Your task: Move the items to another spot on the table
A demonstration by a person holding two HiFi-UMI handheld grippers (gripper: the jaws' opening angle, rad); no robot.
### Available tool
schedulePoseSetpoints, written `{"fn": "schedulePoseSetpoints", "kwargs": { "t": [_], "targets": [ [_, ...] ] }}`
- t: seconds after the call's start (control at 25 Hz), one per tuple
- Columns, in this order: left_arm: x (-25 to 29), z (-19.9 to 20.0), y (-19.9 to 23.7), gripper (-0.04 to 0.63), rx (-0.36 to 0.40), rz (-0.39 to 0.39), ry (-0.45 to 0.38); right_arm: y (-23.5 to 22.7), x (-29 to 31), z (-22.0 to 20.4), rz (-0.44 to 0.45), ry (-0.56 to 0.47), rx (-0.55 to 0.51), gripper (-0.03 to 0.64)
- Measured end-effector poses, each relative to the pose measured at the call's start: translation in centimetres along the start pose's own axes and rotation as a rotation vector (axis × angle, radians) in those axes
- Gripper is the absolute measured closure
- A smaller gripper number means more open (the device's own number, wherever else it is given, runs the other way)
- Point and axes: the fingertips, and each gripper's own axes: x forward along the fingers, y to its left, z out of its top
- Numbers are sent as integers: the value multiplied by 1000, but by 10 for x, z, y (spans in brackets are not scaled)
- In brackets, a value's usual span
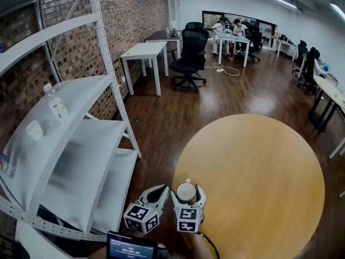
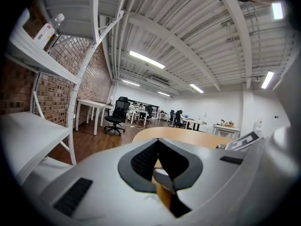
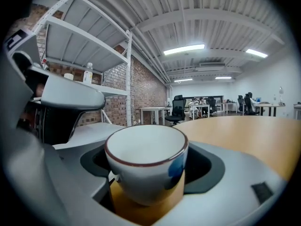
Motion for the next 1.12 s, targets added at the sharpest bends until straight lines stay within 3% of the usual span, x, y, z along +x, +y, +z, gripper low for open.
{"fn": "schedulePoseSetpoints", "kwargs": {
  "t": [0.4, 0.84, 0.88, 1.0, 1.12],
  "targets": [
    [-15, 10, -22, 594, 4, 39, 9, 4, -31, 19, 42, -27, -18, 184],
    [-28, 37, -126, 594, 14, 8, -51, -32, -136, 76, 113, -114, -67, 221],
    [-28, 39, -139, 594, 16, -2, -55, -41, -148, 80, 104, -124, -57, 239],
    [-23, 46, -179, 594, 20, -34, -66, -71, -186, 91, 75, -157, -29, 374],
    [-15, 51, -224, 592, 31, -77, -68, -102, -227, 104, 60, -188, 4, 447]
  ]
}}
